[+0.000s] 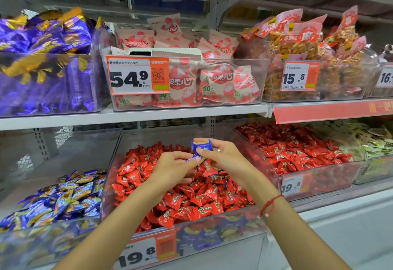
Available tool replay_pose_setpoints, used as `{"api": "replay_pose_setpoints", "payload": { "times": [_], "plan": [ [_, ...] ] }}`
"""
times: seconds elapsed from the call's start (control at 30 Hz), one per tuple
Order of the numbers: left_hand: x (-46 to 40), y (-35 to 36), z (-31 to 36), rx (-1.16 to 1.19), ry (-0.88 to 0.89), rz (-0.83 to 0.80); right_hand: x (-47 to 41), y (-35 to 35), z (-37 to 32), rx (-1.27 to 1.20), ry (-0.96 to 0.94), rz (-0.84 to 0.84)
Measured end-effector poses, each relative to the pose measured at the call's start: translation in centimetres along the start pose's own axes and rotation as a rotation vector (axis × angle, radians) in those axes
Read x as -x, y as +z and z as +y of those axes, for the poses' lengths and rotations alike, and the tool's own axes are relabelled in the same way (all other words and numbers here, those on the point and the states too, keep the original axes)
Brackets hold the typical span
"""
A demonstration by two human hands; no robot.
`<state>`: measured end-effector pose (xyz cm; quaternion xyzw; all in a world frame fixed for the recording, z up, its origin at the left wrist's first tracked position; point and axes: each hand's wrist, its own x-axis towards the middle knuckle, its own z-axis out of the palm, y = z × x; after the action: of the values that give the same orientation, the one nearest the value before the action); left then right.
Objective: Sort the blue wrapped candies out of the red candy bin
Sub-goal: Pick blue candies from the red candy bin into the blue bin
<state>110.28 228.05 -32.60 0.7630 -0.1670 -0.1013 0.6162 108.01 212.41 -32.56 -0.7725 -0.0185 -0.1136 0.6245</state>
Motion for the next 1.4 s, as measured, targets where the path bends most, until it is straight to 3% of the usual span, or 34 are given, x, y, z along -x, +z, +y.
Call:
{"api": "replay_pose_setpoints", "payload": {
  "times": [0.1, 0.2, 0.33, 0.47, 0.53, 0.67, 0.73, 0.83, 0.9, 1.0, 1.17, 1.23, 1.3, 1.4],
  "plan": [
    [0.2, -0.2, -0.2, -0.088, 0.023, -0.032, 0.0, -1.1, -0.3, 0.155, -0.003, -0.085],
    [0.2, -0.3, -0.5, -0.121, 0.054, -0.019, 0.1, -2.1, -0.9, 0.183, -0.005, -0.033],
    [-0.2, -0.4, -0.1, 0.042, 0.015, 0.029, 0.3, -2.7, -1.3, 0.0, 0.057, -0.035],
    [0.3, 0.1, 0.4, 0.226, 0.004, -0.054, 0.4, -1.0, -1.2, 0.073, 0.005, 0.068],
    [0.3, 0.2, 0.1, 0.153, 0.083, -0.023, 0.5, -0.2, -1.1, 0.161, -0.076, 0.046],
    [0.0, -1.0, -1.5, -0.032, 0.342, 0.194, 0.5, 0.0, -1.2, 0.353, -0.147, -0.109],
    [0.2, -1.7, -2.5, -0.167, 0.434, 0.253, -0.3, -0.8, -0.7, 0.466, -0.094, -0.051],
    [1.0, -1.9, -3.6, -0.256, 0.495, 0.284, -1.9, -2.0, 1.5, 0.879, 0.063, 0.054],
    [1.2, -1.8, -4.0, -0.283, 0.487, 0.252, -2.7, -1.9, 2.9, 1.109, 0.21, -0.057],
    [1.1, -1.8, -4.8, -0.299, 0.444, 0.206, -3.6, -0.7, 3.9, 1.191, 0.361, -0.15],
    [1.1, -1.7, -5.2, -0.297, 0.387, 0.214, -3.8, -0.2, 4.4, 1.12, 0.292, 0.053],
    [1.2, -1.8, -5.1, -0.265, 0.398, 0.216, -2.9, -0.6, 4.0, 0.991, 0.197, 0.207],
    [1.4, -1.8, -4.9, -0.233, 0.424, 0.215, -1.9, -1.0, 3.2, 0.776, 0.107, 0.327],
    [1.5, -1.8, -4.6, -0.209, 0.491, 0.247, -0.8, -0.6, 1.4, 0.167, 0.113, 0.215]
  ]
}}
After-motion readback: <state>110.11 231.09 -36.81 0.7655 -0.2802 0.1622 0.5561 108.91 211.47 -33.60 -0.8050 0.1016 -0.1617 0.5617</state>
